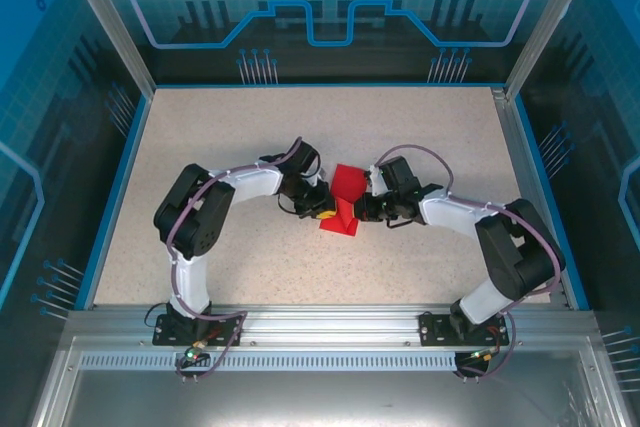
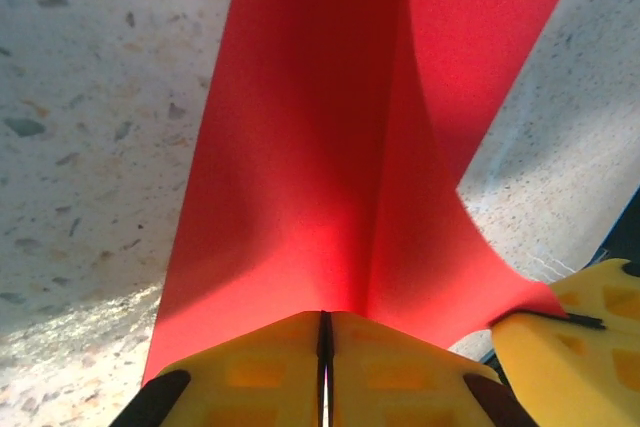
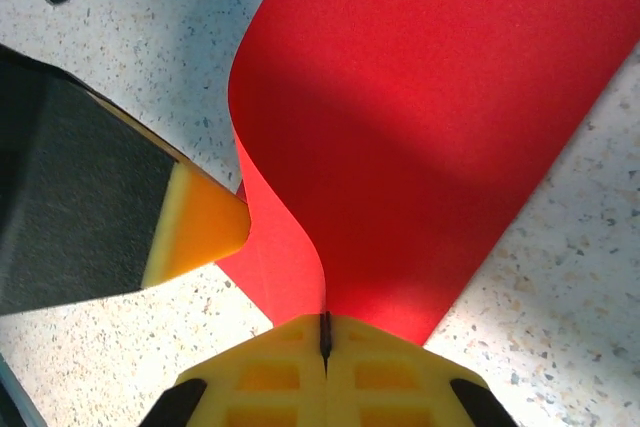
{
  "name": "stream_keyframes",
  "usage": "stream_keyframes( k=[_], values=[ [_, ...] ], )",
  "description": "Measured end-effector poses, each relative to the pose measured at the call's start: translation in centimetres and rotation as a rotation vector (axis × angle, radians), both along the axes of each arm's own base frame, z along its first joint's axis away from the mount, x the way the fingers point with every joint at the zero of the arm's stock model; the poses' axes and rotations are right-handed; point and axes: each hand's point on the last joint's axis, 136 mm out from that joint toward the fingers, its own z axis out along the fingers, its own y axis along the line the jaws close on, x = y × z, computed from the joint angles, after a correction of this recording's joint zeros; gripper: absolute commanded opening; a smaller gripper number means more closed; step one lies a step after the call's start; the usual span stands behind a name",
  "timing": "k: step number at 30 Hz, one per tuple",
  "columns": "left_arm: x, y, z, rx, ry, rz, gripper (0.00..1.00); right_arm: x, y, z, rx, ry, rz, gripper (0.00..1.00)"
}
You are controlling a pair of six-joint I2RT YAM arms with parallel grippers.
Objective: Fold a paper plane with a square sheet of paper (pick it up from the middle)
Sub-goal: Fold the triangle a second time at the center of the table.
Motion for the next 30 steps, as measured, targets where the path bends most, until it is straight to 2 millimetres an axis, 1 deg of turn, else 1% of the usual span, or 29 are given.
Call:
stream_keyframes(
  k=[4, 7, 16, 21, 30],
  values=[
    [-0.4, 0.2, -0.6, 0.009, 0.015, -0.002, 0.12, 0.2, -0.3, -0.6, -0.031, 0.016, -0.009, 0.01],
    [-0.5, 0.2, -0.7, 0.009, 0.016, -0.001, 0.16, 0.3, -0.6, -1.0, -0.057, 0.024, -0.017, 0.01],
    [-0.6, 0.2, -1.4, 0.014, 0.024, -0.002, 0.15, 1.3, -0.9, -1.1, -0.109, 0.033, -0.034, 0.02],
    [-0.6, 0.4, -1.6, 0.029, 0.022, 0.001, 0.14, 2.0, -1.0, -1.3, -0.139, 0.037, -0.036, 0.02],
    [-0.6, 0.5, -1.7, 0.033, 0.020, 0.000, 0.13, 2.6, -1.2, -1.5, -0.206, 0.061, -0.008, 0.03]
  ],
)
